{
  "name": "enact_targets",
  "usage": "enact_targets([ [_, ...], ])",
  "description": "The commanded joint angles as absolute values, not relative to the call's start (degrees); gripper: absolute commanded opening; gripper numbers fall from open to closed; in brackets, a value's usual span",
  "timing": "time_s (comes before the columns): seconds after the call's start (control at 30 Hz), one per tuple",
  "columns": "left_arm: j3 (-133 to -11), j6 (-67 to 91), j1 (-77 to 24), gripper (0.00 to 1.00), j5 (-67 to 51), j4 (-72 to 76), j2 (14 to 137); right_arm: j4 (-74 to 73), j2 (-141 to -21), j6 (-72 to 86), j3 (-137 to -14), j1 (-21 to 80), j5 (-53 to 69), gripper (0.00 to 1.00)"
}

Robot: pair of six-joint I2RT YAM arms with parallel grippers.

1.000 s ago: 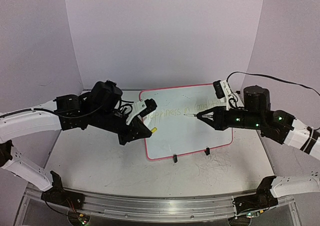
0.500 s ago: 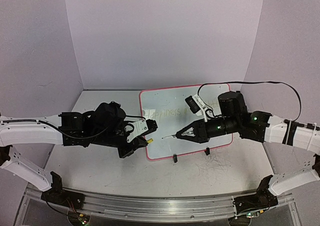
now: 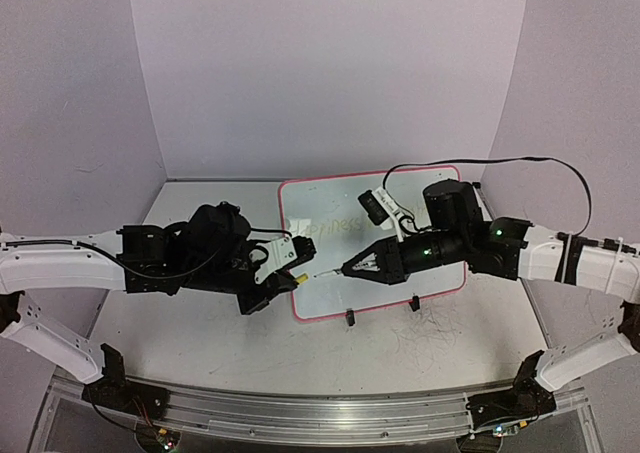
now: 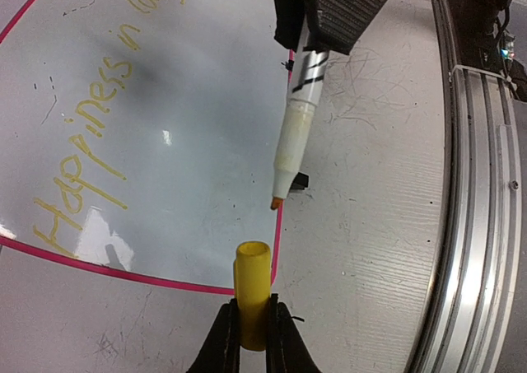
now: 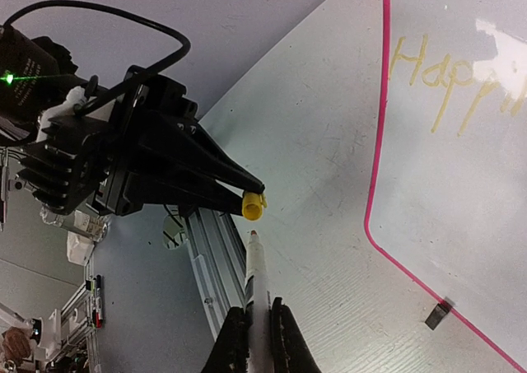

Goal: Write a sentence on the whiteboard
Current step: Insert the whiteboard marker without the cap into the pen cap.

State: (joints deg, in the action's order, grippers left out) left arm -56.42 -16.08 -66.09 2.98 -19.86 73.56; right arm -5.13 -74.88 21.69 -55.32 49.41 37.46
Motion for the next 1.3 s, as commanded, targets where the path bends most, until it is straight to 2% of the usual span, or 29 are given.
enact_targets([
  [0.0, -56.07, -16.08, -66.41, 0.0, 1.7, -17.51, 73.74, -3.16, -75.8, 20.73, -58.35, 50.0, 37.09, 0.0],
  [1.27, -55.84, -16.2, -67.09, 0.0, 1.41, -17.41, 73.53, -4.04, -77.87, 20.48, -57.92, 51.68, 34.86, 0.0],
])
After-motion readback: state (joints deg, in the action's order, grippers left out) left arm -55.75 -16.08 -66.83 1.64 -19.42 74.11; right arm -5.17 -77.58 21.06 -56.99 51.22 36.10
